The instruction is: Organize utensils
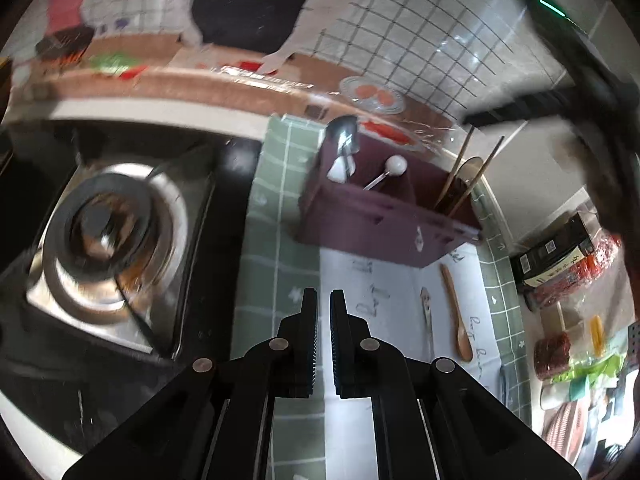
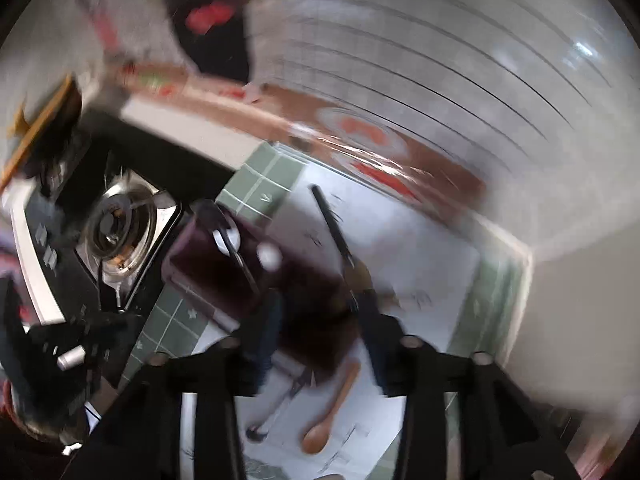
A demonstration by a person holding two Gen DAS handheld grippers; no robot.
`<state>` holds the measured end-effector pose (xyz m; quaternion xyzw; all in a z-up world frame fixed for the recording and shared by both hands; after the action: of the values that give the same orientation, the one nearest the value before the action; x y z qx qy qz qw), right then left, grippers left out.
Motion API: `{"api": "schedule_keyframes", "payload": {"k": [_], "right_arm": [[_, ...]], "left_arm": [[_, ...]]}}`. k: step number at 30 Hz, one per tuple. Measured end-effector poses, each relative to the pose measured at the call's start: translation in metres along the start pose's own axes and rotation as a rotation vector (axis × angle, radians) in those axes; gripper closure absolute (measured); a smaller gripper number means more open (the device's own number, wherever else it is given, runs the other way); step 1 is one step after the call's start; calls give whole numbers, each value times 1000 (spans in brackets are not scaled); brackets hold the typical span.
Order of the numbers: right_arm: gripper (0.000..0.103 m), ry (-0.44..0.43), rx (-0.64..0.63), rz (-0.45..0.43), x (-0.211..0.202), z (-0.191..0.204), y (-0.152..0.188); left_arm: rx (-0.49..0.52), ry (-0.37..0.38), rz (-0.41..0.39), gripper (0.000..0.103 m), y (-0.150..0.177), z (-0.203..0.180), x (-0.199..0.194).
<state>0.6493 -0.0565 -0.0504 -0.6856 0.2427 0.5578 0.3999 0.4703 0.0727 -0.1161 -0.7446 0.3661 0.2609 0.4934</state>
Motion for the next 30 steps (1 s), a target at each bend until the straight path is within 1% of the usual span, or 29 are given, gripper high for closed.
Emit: {"api": "schedule_keyframes", "payload": {"k": [2, 3, 4, 6, 7, 9, 10, 11, 12, 13, 14, 17, 20, 21, 23, 25, 26, 30], "right_arm": [[64, -6, -33, 78, 36, 8, -34], [64, 4, -33, 113, 52, 7, -43], [64, 19, -27, 166, 75, 2, -53], [65, 49, -45, 269, 111, -7, -57], [64, 80, -61, 311, 128, -13, -58], [64, 116, -102, 376, 151, -17, -57], [65, 117, -109, 415, 163, -16, -54], [68, 112, -118, 436, 171, -14, -53], [77, 109, -131, 459, 178, -12, -52], [80, 101, -144, 476, 183, -9, -51], [81, 89, -165, 491, 187, -5, -50], [81, 106, -259, 527, 198, 0, -48], [81, 81, -292, 570, 208, 4, -42], [80, 89, -300, 574, 210, 4, -40], [77, 107, -287, 585, 216, -1, -37], [76, 100, -263, 584, 216, -5, -40], [74, 97, -248, 586, 215, -7, -41], [73, 58, -225, 566, 211, -12, -46]], "left_arm": [[-24, -8, 5, 96, 7, 8, -1], [-35, -13, 13, 96, 11, 13, -1], [-43, -19, 18, 96, 13, 17, -1], [-56, -29, 18, 96, 16, 26, -4], [-62, -33, 15, 96, 16, 30, -5], [-76, -41, 7, 96, 14, 38, -6], [-89, -41, 5, 96, 13, 42, -7], [-104, -42, -3, 96, 12, 46, -7], [-119, -42, -7, 96, 12, 50, -6], [-130, -41, -7, 96, 12, 53, -5], [-136, -44, -5, 96, 13, 56, -5], [-141, -62, 2, 96, 16, 63, -3], [-149, -78, 10, 96, 17, 69, -1], [-155, -83, 11, 96, 16, 71, 0], [-165, -90, 15, 96, 16, 74, 2], [-175, -92, 18, 96, 14, 76, 5], [-174, -90, 20, 96, 14, 75, 6], [-181, -84, 35, 96, 15, 75, 12]]}}
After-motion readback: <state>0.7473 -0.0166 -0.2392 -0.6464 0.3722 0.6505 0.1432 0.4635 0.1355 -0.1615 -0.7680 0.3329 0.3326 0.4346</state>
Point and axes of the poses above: each gripper's, at about its wrist camera, not at the fingertips, and x roughly the way its jaws point, z to its left, y to its underside, the point moved 9 cm from there along x, roughly the way its jaws point, and after that the axes turned 2 degrees about -z, right-handed, at the moved point
